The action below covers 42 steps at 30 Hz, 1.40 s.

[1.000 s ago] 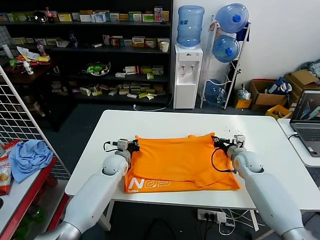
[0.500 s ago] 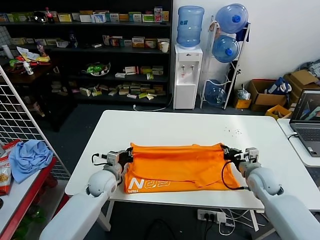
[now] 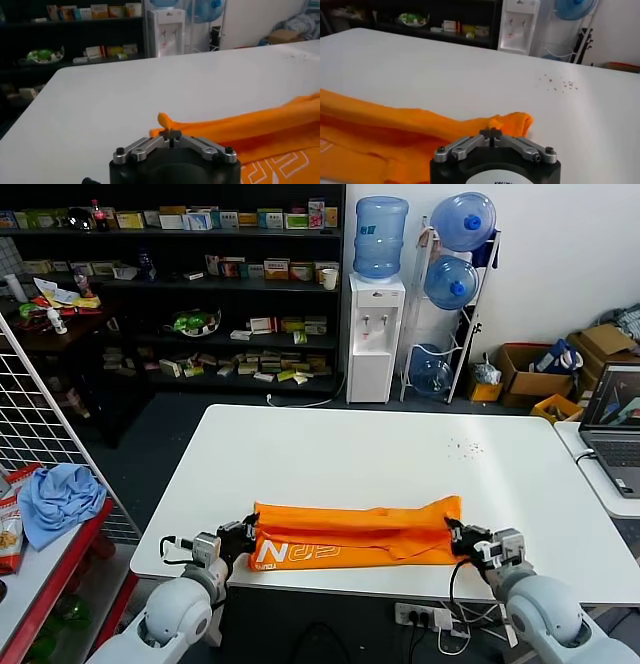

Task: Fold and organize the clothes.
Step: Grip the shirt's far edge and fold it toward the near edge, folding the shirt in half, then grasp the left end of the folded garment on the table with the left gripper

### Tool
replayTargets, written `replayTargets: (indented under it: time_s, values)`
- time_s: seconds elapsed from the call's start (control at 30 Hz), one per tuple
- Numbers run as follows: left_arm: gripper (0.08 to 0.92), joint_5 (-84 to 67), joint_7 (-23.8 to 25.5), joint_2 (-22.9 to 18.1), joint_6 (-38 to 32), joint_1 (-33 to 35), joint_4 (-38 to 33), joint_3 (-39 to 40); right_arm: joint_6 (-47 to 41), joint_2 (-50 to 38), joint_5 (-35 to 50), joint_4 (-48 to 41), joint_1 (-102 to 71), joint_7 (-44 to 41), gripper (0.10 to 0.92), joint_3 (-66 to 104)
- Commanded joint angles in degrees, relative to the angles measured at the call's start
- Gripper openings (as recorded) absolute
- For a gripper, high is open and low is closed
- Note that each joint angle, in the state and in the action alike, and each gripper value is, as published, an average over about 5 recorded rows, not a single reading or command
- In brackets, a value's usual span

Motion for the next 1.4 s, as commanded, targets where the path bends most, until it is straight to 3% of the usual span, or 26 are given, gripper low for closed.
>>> replayTargets:
  time_s: [0.03, 0.3, 0.6, 0.77, 1.17, 1.4]
  values:
    - [0.187, 1.2, -0.3, -1.4, -4.2, 5.5, -2.9, -1.8, -0.6, -0.1, -1.7, 3.6, -6.0, 1.8, 0.262, 0.9]
    - [0.420, -0.5, -0.8, -2.5, -6.1, 4.1, -1.5, -2.3, -0.3, -0.2, -1.0, 4.2, -5.9, 1.9, 0.496, 1.6]
    - [0.680, -13.9, -5.7, -3.4, -0.9, 2.9, -0.3, -3.0, -0.8, -0.1, -0.2, 4.1, -4.8, 2.1, 0.738, 0.5]
    - [0.801, -18.4, -7.3, -4.5, 0.6, 2.1, 1.7, -3.1, -1.0, 0.0, 0.3, 4.1, -4.6, 2.2, 0.817, 0.3]
    - [0.822, -19.5, -7.0, -5.9, 1.9, 0.4, 5.8, -2.3, -1.1, 0.3, 0.6, 5.1, -5.4, 2.2, 0.823, 0.6]
    - [0.675, -18.6, -5.5, -6.0, 1.5, -0.3, 7.3, -2.5, -1.4, 0.4, 1.0, 5.7, -5.6, 2.4, 0.823, 0.4]
